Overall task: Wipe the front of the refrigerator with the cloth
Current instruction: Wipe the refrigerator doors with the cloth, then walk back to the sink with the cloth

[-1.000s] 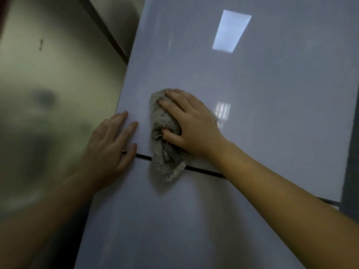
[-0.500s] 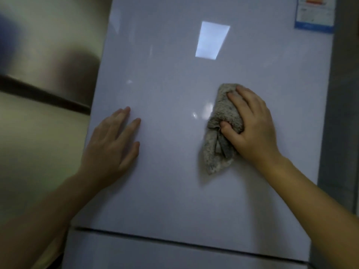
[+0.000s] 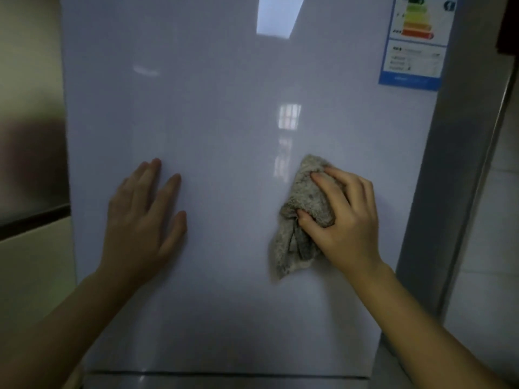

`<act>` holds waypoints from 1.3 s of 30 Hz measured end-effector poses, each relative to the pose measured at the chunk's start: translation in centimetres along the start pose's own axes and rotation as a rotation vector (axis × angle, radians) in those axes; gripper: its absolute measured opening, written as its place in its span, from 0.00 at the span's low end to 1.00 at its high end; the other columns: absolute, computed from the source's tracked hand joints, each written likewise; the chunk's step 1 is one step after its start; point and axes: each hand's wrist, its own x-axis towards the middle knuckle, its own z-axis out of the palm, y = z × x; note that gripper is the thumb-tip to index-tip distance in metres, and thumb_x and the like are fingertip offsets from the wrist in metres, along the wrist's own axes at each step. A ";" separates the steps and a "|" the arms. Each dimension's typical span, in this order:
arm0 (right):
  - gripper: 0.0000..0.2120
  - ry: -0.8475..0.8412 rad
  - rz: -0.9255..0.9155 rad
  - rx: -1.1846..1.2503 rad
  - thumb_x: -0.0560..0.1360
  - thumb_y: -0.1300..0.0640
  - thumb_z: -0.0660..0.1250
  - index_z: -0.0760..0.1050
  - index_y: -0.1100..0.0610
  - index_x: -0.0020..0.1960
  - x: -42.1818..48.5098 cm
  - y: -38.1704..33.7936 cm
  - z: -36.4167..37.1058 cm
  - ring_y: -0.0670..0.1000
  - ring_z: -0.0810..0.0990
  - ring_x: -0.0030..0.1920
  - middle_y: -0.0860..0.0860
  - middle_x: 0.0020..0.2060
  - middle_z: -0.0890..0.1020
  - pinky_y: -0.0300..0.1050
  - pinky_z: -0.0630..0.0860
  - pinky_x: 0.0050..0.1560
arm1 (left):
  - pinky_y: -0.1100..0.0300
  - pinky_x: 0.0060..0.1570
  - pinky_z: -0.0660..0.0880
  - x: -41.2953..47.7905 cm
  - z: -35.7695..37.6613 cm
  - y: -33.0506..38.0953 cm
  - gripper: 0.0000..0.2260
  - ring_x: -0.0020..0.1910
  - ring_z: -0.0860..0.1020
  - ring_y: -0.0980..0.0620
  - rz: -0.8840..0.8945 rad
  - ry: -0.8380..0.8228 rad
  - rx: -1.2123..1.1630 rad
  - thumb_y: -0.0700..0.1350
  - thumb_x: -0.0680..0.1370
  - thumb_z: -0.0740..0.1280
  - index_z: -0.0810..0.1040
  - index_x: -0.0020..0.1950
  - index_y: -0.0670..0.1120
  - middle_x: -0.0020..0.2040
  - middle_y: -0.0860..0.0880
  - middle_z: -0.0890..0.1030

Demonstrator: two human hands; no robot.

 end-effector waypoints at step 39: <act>0.15 -0.479 2.026 -0.362 0.75 0.48 0.73 0.79 0.45 0.61 -39.0 -34.9 -31.0 0.47 0.83 0.51 0.45 0.52 0.85 0.47 0.80 0.54 | 0.54 0.44 0.69 -41.8 -6.2 12.7 0.14 0.39 0.74 0.53 -0.190 -2.041 -0.512 0.50 0.84 0.56 0.75 0.43 0.48 0.42 0.48 0.78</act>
